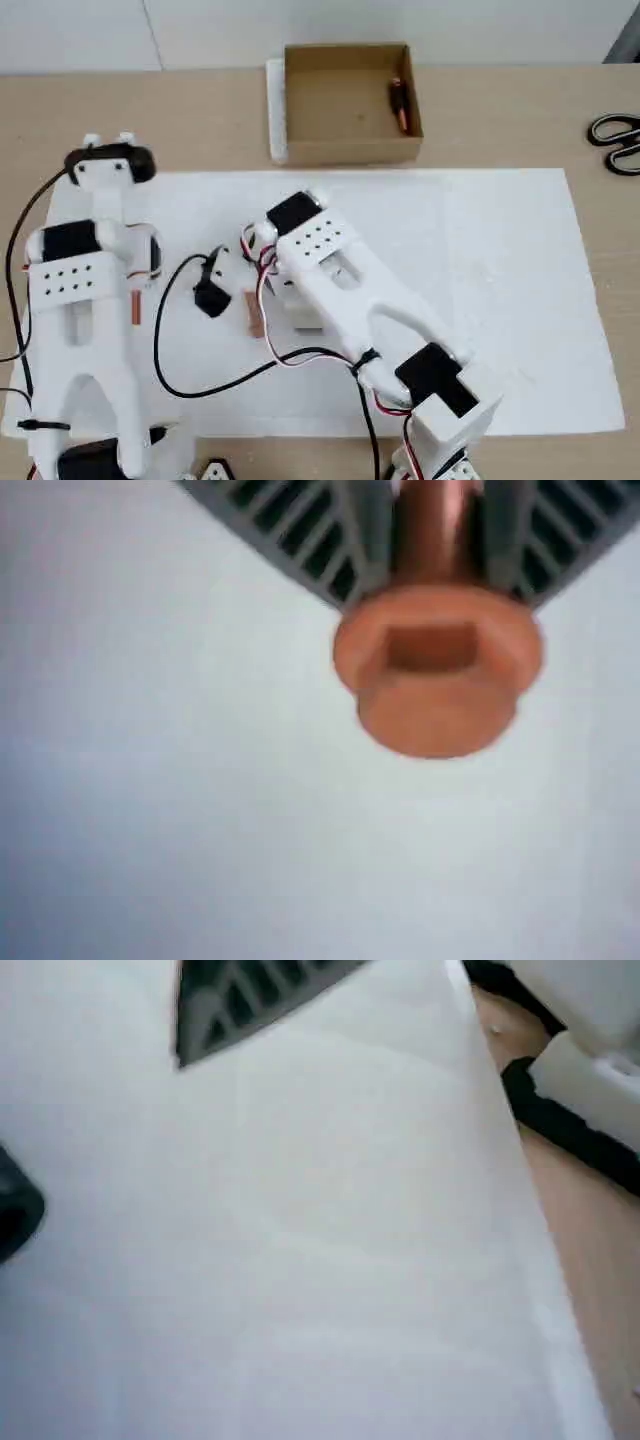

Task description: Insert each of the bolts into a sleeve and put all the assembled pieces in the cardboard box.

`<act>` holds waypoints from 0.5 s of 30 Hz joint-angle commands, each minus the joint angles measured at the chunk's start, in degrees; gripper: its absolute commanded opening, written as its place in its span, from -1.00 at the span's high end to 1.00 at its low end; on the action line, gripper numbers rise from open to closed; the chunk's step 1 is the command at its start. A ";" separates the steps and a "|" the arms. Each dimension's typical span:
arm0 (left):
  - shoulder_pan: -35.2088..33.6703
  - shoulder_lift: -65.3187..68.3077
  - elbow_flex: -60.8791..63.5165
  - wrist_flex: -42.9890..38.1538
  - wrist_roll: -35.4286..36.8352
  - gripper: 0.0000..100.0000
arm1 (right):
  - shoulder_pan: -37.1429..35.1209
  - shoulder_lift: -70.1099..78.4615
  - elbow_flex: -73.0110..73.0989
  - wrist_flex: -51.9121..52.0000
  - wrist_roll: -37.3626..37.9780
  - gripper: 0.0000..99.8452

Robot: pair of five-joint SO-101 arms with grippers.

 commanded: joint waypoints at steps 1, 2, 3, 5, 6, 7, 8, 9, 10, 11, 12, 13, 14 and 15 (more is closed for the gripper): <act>-4.92 -2.55 -4.26 0.00 0.53 0.99 | -0.22 -0.48 0.00 1.19 0.35 0.55; -6.51 -2.55 -5.23 0.79 0.53 0.99 | -0.22 -0.48 0.00 1.19 0.35 0.55; -7.91 -2.55 -6.02 1.32 0.44 0.99 | -0.22 -0.48 0.00 1.19 0.35 0.55; -10.46 -2.55 -7.08 1.67 0.26 0.99 | -0.22 -0.48 0.00 1.19 0.35 0.55; -11.69 -2.90 -7.34 1.76 0.26 0.99 | -0.22 -0.48 0.00 1.19 0.35 0.55; -13.10 -3.78 -7.34 1.76 0.26 0.99 | -0.31 -0.48 0.00 1.19 0.35 0.55; -14.59 -5.01 -7.34 1.76 0.26 0.99 | -0.31 -0.48 0.00 1.10 0.35 0.55; -15.82 -6.59 -7.25 1.85 0.18 0.99 | -0.31 -0.48 0.00 1.10 0.35 0.55; -16.97 -8.26 -7.16 2.20 0.18 0.99 | -0.31 -0.48 0.00 1.10 0.35 0.55; -17.76 -9.93 -7.16 2.46 0.09 0.99 | -0.31 -0.40 0.00 1.10 0.35 0.55; -18.37 -11.69 -7.16 2.90 0.09 0.99 | -0.31 -0.40 0.00 1.10 0.35 0.55; -18.73 -13.63 -7.16 3.16 0.09 0.99 | -0.31 -0.40 0.00 1.01 0.35 0.55; -18.90 -15.47 -7.08 3.60 0.09 0.99 | -0.31 -0.40 0.00 1.01 0.35 0.55; -19.08 -17.05 -7.08 4.04 0.09 0.99 | -0.40 -0.31 0.00 1.01 0.35 0.55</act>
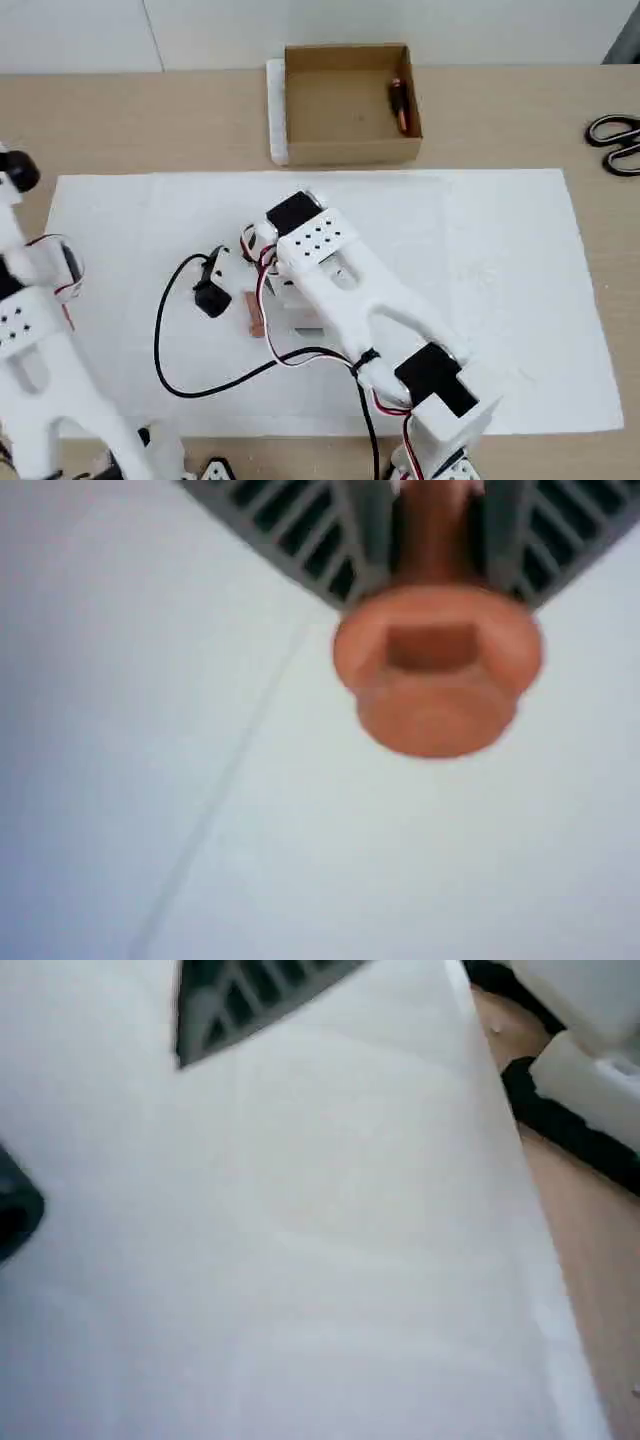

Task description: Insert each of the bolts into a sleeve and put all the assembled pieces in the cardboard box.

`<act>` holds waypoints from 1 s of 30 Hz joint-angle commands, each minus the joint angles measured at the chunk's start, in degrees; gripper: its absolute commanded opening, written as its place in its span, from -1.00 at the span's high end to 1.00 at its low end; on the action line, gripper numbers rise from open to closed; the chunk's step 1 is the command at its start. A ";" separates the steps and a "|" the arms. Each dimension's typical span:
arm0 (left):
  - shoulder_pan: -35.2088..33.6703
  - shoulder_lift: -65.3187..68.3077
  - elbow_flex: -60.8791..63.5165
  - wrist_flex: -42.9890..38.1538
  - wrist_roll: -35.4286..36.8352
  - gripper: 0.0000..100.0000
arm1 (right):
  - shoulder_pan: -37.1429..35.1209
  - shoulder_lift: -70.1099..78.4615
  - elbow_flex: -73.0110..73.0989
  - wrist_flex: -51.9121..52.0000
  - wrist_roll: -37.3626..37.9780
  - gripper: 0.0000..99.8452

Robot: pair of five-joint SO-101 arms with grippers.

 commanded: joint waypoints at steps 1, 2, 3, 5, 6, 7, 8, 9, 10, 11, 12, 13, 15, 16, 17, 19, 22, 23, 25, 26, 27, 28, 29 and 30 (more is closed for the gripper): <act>-0.88 -7.38 -2.86 1.41 -0.26 0.99 | -0.31 -0.13 0.00 1.01 0.35 0.55; -0.88 -8.79 -2.77 1.93 -0.26 0.99 | -0.40 -0.04 0.00 1.01 0.35 0.55; -0.88 -9.85 -2.77 2.37 -0.26 0.99 | -0.40 -0.04 0.00 1.01 0.35 0.55; -0.88 -11.87 -2.15 2.81 -0.26 0.99 | -0.40 -0.04 0.00 0.92 0.35 0.55; -0.88 -12.75 -1.36 2.73 -0.26 0.99 | -0.48 -0.04 0.00 0.92 0.35 0.55; -0.88 -13.71 -0.57 2.73 -0.26 0.99 | -0.48 -0.04 0.09 0.92 0.35 0.55; -0.97 -14.59 0.31 2.73 -0.26 0.99 | -0.48 -0.04 0.09 0.92 0.35 0.55; -0.97 -15.56 1.27 2.46 -0.26 0.99 | -0.48 -0.04 0.09 0.92 0.35 0.55; -0.97 -16.44 1.98 2.46 -0.26 0.99 | -0.48 -0.04 0.09 0.92 0.35 0.55; -0.97 -17.32 2.59 2.37 -0.26 0.99 | -0.48 -0.04 0.09 0.92 0.35 0.55; -0.97 -18.20 3.12 2.37 -0.26 0.99 | -0.48 -0.04 0.09 0.92 0.35 0.55; -0.97 -19.08 3.38 2.37 -0.26 0.99 | -0.57 0.04 0.09 0.92 0.35 0.55; -0.97 -20.66 3.74 2.37 -0.26 0.99 | -1.19 0.04 0.09 0.84 0.35 0.55; -0.97 -21.45 4.00 2.37 -0.26 0.99 | -1.54 0.13 0.09 0.84 0.35 0.55; -1.32 -22.07 4.18 2.37 -0.26 0.99 | -2.15 0.13 0.09 0.84 0.35 0.55; -3.52 -22.95 4.35 2.20 -0.26 0.99 | -3.03 0.13 0.09 0.75 0.35 0.55; -6.51 -23.74 5.05 1.05 -0.26 0.99 | -3.30 0.57 0.09 0.48 0.44 0.55; -6.95 -23.74 5.49 0.88 -0.26 0.99 | -3.30 1.19 0.09 0.48 0.70 0.55; -7.03 -23.74 6.37 0.70 -0.26 0.99 | -3.21 3.21 0.09 0.57 1.58 0.55; -7.03 -23.74 6.73 0.70 -0.26 0.99 | -3.21 4.53 0.09 0.57 1.67 0.55; -7.03 -23.74 6.81 0.70 -0.26 0.99 | -3.21 5.67 0.00 0.57 1.85 0.55; -7.03 -23.74 6.90 0.70 -0.26 0.99 | -3.21 6.73 0.00 0.48 2.02 0.55; -6.95 -23.74 6.99 0.70 -0.26 0.99 | -3.12 7.69 -0.18 0.48 2.02 0.55; -6.95 -23.74 6.99 0.70 -0.26 0.99 | -3.03 8.48 -0.18 0.31 2.02 0.55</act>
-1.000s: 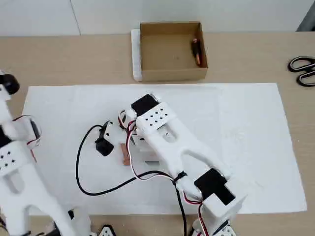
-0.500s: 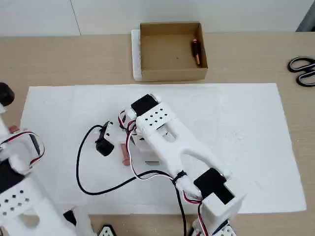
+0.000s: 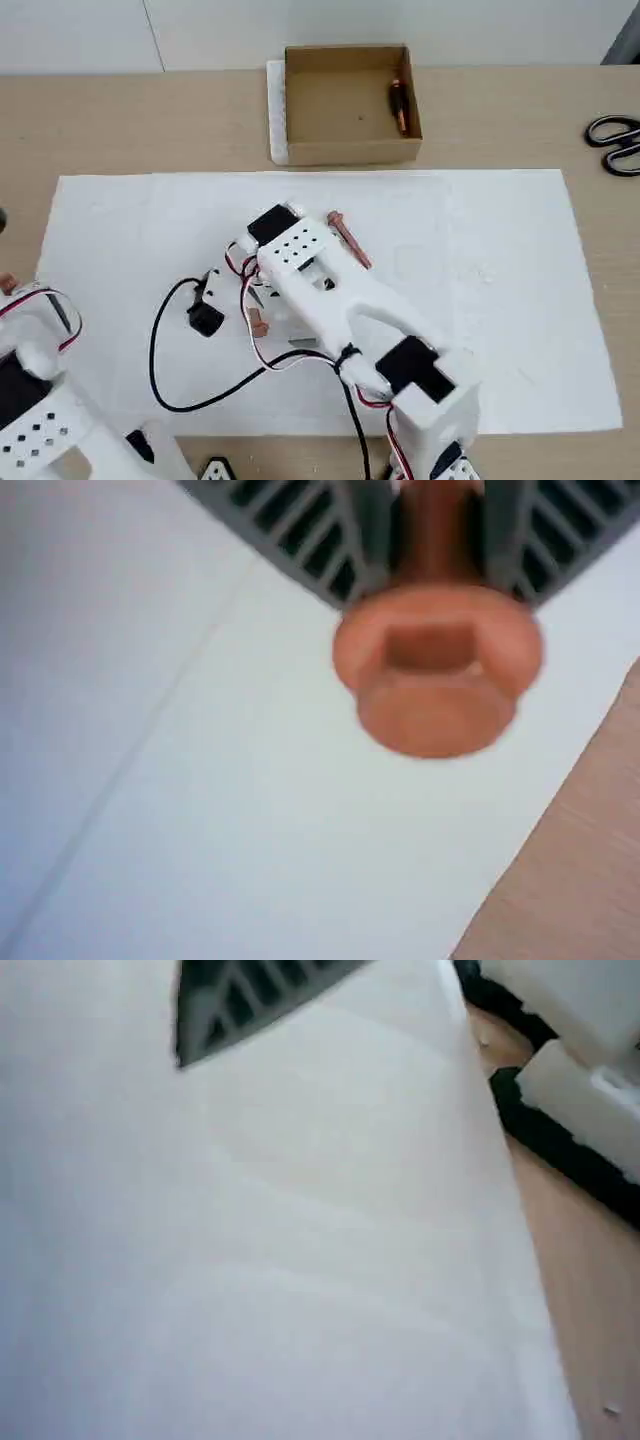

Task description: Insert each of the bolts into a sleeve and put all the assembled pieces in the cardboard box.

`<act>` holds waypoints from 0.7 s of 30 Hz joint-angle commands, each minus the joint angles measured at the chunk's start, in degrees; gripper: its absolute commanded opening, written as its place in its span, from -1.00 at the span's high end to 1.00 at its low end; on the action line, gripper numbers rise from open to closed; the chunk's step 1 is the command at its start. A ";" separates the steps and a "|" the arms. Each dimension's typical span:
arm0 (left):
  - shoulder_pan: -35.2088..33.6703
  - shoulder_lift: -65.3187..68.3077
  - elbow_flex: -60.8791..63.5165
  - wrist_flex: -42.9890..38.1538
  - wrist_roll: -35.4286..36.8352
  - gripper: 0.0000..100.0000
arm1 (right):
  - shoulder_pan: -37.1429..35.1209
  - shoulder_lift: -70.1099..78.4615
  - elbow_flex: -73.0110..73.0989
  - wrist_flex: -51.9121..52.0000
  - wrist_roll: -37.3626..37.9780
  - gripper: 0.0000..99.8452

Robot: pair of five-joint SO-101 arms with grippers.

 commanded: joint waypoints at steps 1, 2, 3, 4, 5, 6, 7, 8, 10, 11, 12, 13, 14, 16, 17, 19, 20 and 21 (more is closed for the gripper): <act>-0.09 -1.05 -0.22 -1.41 -0.18 0.99 | -0.04 2.15 0.09 -0.31 0.53 0.55; -0.09 -1.05 -0.22 -1.41 -0.18 0.99 | -0.04 2.42 0.09 -0.66 0.53 0.55; -0.09 -1.05 -0.13 -1.41 -0.18 0.99 | -0.04 2.68 0.09 -1.01 0.53 0.55; -0.09 -1.05 -0.13 -1.41 -0.18 0.99 | -0.04 2.77 0.09 -1.36 0.53 0.55; -0.09 -1.05 -0.13 -1.41 -0.18 0.99 | 0.04 2.77 0.09 -1.63 0.53 0.55; -0.09 -1.05 -0.13 -1.41 -0.18 0.99 | 0.04 2.77 0.09 -1.71 0.62 0.55; -0.09 -1.05 -0.13 -1.41 -0.18 0.99 | 0.04 2.77 0.09 -2.07 0.62 0.55; -0.09 -1.05 -0.13 -1.41 -0.18 0.99 | 0.04 2.86 0.09 -2.24 0.97 0.55; -0.09 -1.05 -0.13 -1.41 -0.18 0.99 | 0.22 2.86 0.09 -2.33 1.76 0.55; -0.09 -1.05 -0.13 -1.41 -0.18 0.99 | 0.40 2.86 0.09 -2.42 1.85 0.55; -0.09 -1.05 -0.13 -1.41 -0.18 0.99 | 0.40 2.86 0.00 -2.59 1.85 0.55; -0.09 -1.05 -0.13 -1.41 -0.18 0.99 | 0.48 2.86 0.09 -2.95 2.11 0.55; -0.09 -1.05 -0.13 -1.41 -0.18 0.99 | 0.84 2.86 0.18 -3.12 2.11 0.55; -0.09 -1.05 -0.13 -1.41 -0.09 0.99 | 1.80 2.86 0.18 -3.12 2.11 0.55; -0.09 -1.05 -0.13 -1.41 -0.09 0.99 | 2.42 2.86 0.18 -3.12 2.11 0.55; 0.00 -1.05 -0.13 -1.41 0.00 0.99 | 3.91 2.86 0.18 -3.12 2.20 0.55; 0.00 -1.05 -0.13 -1.41 0.09 0.99 | 4.62 2.86 0.18 -3.12 2.29 0.55; 0.00 -1.05 -0.13 -1.41 0.09 0.99 | 5.32 2.86 0.26 -3.03 2.90 0.55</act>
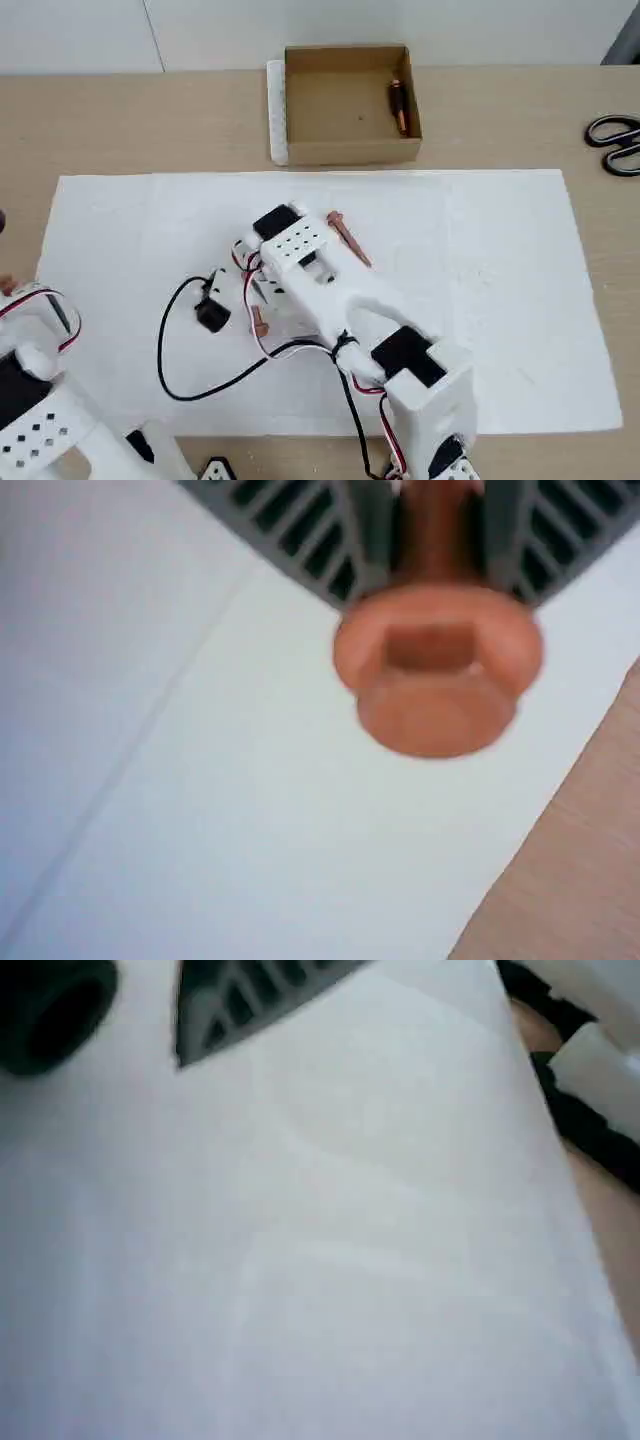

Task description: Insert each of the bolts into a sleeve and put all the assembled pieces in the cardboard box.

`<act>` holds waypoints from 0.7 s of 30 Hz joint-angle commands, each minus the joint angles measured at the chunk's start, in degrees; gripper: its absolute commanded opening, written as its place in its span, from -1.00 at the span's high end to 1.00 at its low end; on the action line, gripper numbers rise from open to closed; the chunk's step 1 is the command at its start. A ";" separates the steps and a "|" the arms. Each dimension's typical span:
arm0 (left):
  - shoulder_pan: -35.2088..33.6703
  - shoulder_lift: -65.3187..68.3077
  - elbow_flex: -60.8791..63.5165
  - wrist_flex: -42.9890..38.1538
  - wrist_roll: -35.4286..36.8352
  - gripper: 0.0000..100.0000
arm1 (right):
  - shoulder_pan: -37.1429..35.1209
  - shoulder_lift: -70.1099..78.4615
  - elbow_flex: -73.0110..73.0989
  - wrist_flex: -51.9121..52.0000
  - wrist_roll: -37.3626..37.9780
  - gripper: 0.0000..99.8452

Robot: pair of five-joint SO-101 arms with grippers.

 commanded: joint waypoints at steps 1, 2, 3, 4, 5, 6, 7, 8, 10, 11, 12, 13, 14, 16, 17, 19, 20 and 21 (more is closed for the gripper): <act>0.00 -1.05 -0.31 -1.41 0.00 0.99 | 2.86 -0.13 0.09 -0.04 1.85 0.55; 0.00 -1.05 -0.31 -1.41 0.00 0.99 | 3.38 -0.13 0.09 -0.04 2.02 0.55; 0.00 -1.05 -0.31 -1.41 0.00 0.99 | 3.82 -0.13 0.09 0.04 2.02 0.55; 0.00 -1.05 -0.31 -1.41 0.00 0.99 | 4.18 -0.13 0.09 0.22 2.02 0.55; 0.00 -1.05 -0.31 -1.41 0.09 0.99 | 4.44 -0.13 0.09 0.22 1.93 0.55; 0.00 -1.05 -0.31 -1.41 0.09 0.99 | 4.70 -0.13 0.09 0.22 1.93 0.55; 0.00 -1.05 -0.31 -1.41 0.09 0.99 | 4.97 -0.13 0.09 0.31 1.93 0.55; 0.00 -1.05 -0.31 -1.41 0.09 0.99 | 5.14 -0.13 0.09 0.31 1.93 0.55; 0.00 -1.05 -0.31 -1.41 0.09 0.99 | 5.41 -0.22 0.09 0.31 1.85 0.55; 0.00 -1.05 -0.31 -1.41 0.09 0.99 | 5.58 -0.40 0.00 0.31 1.85 0.55; 0.00 -1.05 -0.31 -1.41 0.09 0.99 | 5.67 -0.48 -0.18 0.31 1.85 0.55; 0.00 -1.05 -0.31 -1.41 0.09 0.99 | 5.76 -0.57 -0.26 0.31 1.85 0.55; 0.00 -1.05 -0.31 -1.41 0.09 0.99 | 5.93 -0.66 -0.26 0.31 1.76 0.55; 0.00 -1.05 -0.31 -1.41 0.09 0.99 | 6.02 -0.75 -0.62 0.31 1.58 0.55; 0.00 -1.05 -0.31 -1.41 0.00 0.99 | 6.29 -0.75 -1.23 0.57 0.62 0.55; 0.09 -1.05 -0.31 -1.41 -0.09 0.99 | 6.55 -0.75 -4.04 2.42 -0.97 0.55; 0.09 -1.05 -0.40 -1.41 -0.18 0.99 | 6.64 -0.75 -5.36 3.21 -1.41 0.55; 0.09 -1.05 -0.48 -1.41 -0.18 0.99 | 6.90 -0.75 -6.51 3.47 -1.41 0.55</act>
